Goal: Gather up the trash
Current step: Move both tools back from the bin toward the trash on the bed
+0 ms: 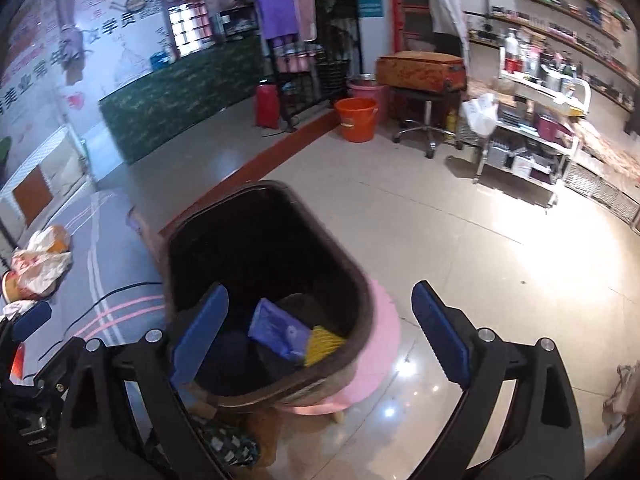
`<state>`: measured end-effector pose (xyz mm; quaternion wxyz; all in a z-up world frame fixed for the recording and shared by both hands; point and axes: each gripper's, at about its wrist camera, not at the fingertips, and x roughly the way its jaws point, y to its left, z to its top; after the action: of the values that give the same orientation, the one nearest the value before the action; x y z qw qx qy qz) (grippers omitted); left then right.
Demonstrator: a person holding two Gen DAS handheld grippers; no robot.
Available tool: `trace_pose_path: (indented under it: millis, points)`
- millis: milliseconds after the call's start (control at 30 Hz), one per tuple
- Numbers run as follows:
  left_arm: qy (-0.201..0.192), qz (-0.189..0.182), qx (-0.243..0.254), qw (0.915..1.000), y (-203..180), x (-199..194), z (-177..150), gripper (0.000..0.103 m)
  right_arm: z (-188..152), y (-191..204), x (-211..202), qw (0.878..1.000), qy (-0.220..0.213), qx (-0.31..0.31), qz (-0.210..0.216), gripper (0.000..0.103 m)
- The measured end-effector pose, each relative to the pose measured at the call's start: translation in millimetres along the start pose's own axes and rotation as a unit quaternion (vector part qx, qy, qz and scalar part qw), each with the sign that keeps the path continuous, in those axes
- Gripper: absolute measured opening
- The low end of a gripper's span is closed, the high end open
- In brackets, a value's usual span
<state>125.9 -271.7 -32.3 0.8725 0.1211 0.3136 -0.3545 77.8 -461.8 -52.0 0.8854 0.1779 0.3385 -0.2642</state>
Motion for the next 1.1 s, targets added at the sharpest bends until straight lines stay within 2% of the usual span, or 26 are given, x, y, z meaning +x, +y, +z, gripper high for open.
trace_pose_path:
  millis: [167, 300, 400, 533, 633, 700, 800, 900, 967, 1067, 1100]
  points:
    - [-0.007, 0.059, -0.038, 0.9975, 39.1, -26.6, -9.9, 0.098, -4.5, 44.0, -0.8, 0.998, 0.007, -0.038, 0.043, 0.092]
    - [-0.016, 0.118, -0.067, 0.9906, 72.2, -46.4, -23.7, 0.098, -13.6, 82.5, -2.7, 0.993, 0.015, -0.074, 0.085, 0.092]
    - [-0.012, 0.163, -0.087, 0.9828, 105.4, -59.4, -39.2, 0.098, -19.7, 109.9, -4.3, 0.989, 0.019, -0.099, 0.110, 0.092]
    - [0.001, 0.223, -0.129, 0.9662, 153.1, -71.1, -61.6, 0.098, -27.7, 140.1, -6.0, 0.983, 0.027, -0.122, 0.137, 0.092]
    - [0.027, 0.256, -0.158, 0.9532, 185.6, -70.8, -79.3, 0.098, -32.8, 156.7, -8.6, 0.978, 0.032, -0.134, 0.155, 0.092]
    - [0.036, 0.261, -0.175, 0.9486, 205.1, -74.2, -91.8, 0.097, -36.9, 164.4, -9.3, 0.976, 0.034, -0.141, 0.161, 0.092]
    - [0.038, 0.242, -0.211, 0.9461, 227.0, -74.7, -94.1, 0.096, -42.5, 176.4, -12.9, 0.973, 0.036, -0.155, 0.167, 0.092]
    - [0.048, 0.242, -0.215, 0.9447, 240.1, -67.6, -94.2, 0.092, -45.3, 179.8, -12.7, 0.972, 0.040, -0.160, 0.169, 0.092]
    - [0.067, 0.249, -0.211, 0.9429, 246.4, -59.6, -97.0, 0.087, -45.8, 181.3, -12.0, 0.971, 0.044, -0.162, 0.169, 0.092]
    - [0.079, 0.236, -0.222, 0.9426, 253.5, -54.2, -102.0, 0.080, -46.1, 187.5, -11.2, 0.970, 0.047, -0.169, 0.168, 0.092]
    - [0.086, 0.235, -0.227, 0.9411, 256.8, -51.7, -103.1, 0.074, -46.3, 189.0, -10.8, 0.970, 0.047, -0.171, 0.169, 0.092]
